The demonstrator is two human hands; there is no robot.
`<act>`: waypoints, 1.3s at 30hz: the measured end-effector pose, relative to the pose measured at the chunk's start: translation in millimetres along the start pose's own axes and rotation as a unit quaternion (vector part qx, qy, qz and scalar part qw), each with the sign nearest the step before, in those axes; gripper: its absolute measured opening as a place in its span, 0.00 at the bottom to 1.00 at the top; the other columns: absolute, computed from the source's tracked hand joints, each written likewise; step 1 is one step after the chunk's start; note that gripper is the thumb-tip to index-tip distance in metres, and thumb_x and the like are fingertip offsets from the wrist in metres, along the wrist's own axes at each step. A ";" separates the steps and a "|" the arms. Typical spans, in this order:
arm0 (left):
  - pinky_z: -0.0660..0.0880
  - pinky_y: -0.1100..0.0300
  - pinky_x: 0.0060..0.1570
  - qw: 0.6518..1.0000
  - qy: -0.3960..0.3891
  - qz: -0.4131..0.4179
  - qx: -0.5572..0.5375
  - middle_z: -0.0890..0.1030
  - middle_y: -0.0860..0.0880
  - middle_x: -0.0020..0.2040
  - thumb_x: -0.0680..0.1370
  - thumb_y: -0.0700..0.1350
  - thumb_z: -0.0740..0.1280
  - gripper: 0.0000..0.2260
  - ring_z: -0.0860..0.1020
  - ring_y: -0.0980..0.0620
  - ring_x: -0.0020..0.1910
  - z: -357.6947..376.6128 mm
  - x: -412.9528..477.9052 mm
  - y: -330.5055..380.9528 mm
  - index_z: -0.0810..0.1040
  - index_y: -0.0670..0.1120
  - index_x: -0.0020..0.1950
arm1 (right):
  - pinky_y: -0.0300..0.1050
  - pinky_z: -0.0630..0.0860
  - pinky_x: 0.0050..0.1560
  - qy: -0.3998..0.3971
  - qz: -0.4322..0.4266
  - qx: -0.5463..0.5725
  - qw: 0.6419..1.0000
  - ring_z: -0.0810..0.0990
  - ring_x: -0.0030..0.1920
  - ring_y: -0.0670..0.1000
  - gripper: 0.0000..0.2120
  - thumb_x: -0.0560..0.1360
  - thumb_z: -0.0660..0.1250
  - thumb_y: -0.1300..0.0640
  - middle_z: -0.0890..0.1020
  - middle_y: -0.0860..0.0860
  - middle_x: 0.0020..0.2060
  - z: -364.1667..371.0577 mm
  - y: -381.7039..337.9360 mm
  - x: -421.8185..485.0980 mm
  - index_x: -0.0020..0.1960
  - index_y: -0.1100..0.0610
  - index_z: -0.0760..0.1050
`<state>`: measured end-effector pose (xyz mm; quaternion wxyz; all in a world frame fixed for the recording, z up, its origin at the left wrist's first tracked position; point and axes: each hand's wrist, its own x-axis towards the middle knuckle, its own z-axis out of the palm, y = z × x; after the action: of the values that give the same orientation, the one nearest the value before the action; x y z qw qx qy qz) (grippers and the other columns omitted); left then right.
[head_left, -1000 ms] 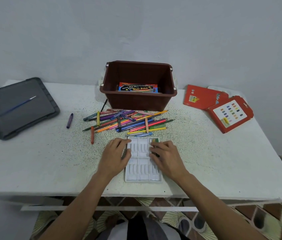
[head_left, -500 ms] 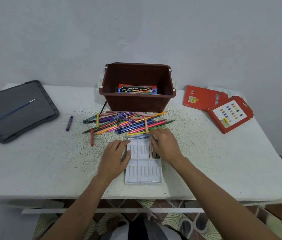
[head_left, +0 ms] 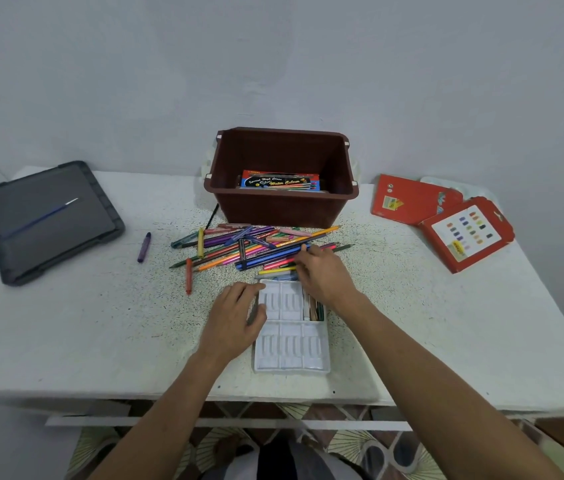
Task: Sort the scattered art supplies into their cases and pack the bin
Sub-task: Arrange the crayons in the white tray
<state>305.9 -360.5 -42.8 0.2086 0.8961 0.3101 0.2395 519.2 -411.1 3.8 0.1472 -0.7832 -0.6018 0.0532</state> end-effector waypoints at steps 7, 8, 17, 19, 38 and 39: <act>0.72 0.58 0.50 1.000 -0.003 0.000 -0.005 0.76 0.51 0.52 0.79 0.51 0.59 0.17 0.73 0.52 0.50 0.6 0.2 -0.9 0.76 0.45 0.64 | 0.43 0.67 0.38 0.031 0.103 0.085 0.991 0.74 0.39 0.55 0.03 0.75 0.68 0.61 0.78 0.56 0.41 -3.4 -7.7 0.2 0.46 0.61 0.76; 0.72 0.58 0.50 1.000 -0.003 0.000 -0.005 0.76 0.51 0.52 0.79 0.51 0.59 0.17 0.73 0.53 0.50 0.4 0.3 -0.8 0.76 0.45 0.64 | 0.43 0.66 0.37 0.034 0.112 0.089 0.989 0.75 0.39 0.56 0.02 0.75 0.68 0.62 0.78 0.56 0.41 -3.0 -9.1 -0.1 0.45 0.60 0.75; 0.73 0.58 0.51 1.000 -0.003 -0.002 -0.004 0.76 0.51 0.53 0.79 0.51 0.59 0.17 0.73 0.52 0.51 0.4 -0.2 -0.8 0.76 0.45 0.64 | 0.43 0.77 0.37 0.085 0.210 0.369 0.902 0.79 0.38 0.46 0.06 0.76 0.69 0.63 0.80 0.46 0.39 -28.1 -13.3 -12.1 0.51 0.56 0.74; 0.73 0.58 0.51 1.000 -0.003 -0.003 -0.003 0.77 0.51 0.53 0.79 0.51 0.58 0.18 0.74 0.52 0.51 0.8 -0.1 -0.7 0.76 0.45 0.64 | 0.38 0.75 0.35 0.096 0.201 0.403 0.888 0.79 0.36 0.42 0.07 0.76 0.69 0.63 0.80 0.45 0.36 -35.2 -11.6 -18.5 0.52 0.56 0.74; 0.71 0.59 0.51 1.000 0.002 -0.002 0.000 0.76 0.51 0.52 0.79 0.51 0.58 0.17 0.73 0.53 0.50 0.8 0.4 0.0 0.76 0.45 0.63 | 0.44 0.78 0.35 -0.132 0.034 0.197 0.971 0.79 0.29 0.43 0.13 0.76 0.63 0.65 0.84 0.47 0.30 -25.2 -22.5 -33.4 0.55 0.51 0.67; 0.71 0.59 0.51 1.000 0.002 -0.001 0.000 0.76 0.51 0.52 0.79 0.51 0.58 0.17 0.73 0.53 0.50 1.1 0.2 0.1 0.76 0.45 0.63 | 0.45 0.77 0.35 -0.122 0.035 0.189 0.974 0.79 0.30 0.44 0.12 0.76 0.63 0.65 0.84 0.48 0.30 -23.1 -23.0 -33.5 0.55 0.51 0.67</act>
<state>306.7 -360.7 -43.6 0.2086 0.8952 0.3117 0.2409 494.8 -441.7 29.4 0.2161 -0.7490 -0.5667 0.2668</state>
